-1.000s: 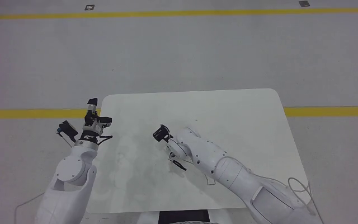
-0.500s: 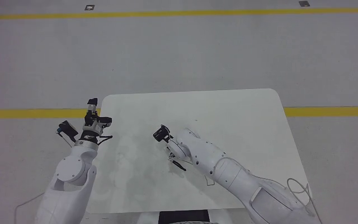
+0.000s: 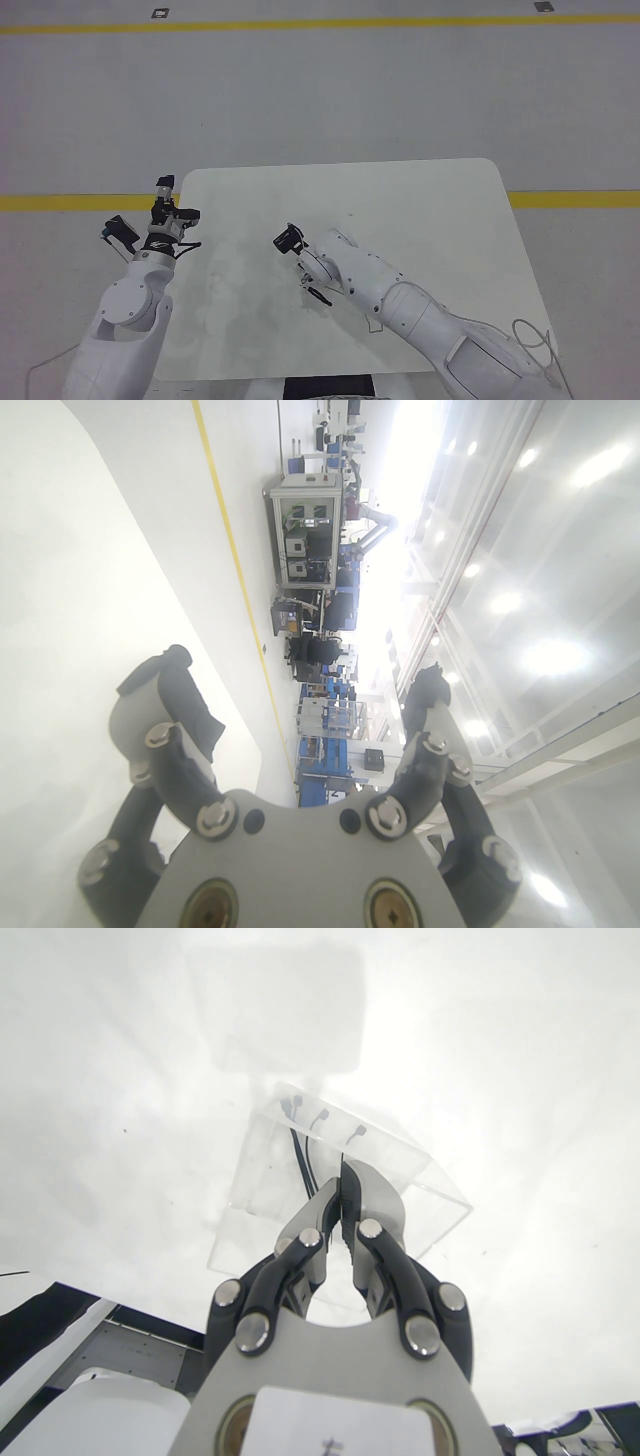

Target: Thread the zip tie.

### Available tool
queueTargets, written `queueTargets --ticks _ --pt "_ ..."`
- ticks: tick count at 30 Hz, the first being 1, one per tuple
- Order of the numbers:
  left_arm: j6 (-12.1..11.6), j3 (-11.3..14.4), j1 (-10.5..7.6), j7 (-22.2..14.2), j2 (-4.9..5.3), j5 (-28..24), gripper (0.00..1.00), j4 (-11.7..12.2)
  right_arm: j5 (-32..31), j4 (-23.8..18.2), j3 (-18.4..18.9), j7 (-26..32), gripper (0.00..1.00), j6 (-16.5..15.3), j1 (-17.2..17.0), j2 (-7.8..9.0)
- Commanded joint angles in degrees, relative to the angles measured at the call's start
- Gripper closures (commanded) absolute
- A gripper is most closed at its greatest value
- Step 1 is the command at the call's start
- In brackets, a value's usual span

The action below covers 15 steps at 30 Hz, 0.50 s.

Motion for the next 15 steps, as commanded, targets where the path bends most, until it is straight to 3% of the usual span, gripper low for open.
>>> queueTargets --ticks 1,15 --pt "0.0 0.0 0.0 0.0 0.0 0.0 0.0 0.0 -0.12 -1.03 0.51 0.63 1.0 -0.28 -0.22 0.14" --pt "0.0 0.0 0.0 0.0 0.0 0.0 0.0 0.0 2.88 -12.32 7.96 5.07 1.0 -6.15 -4.28 2.93"
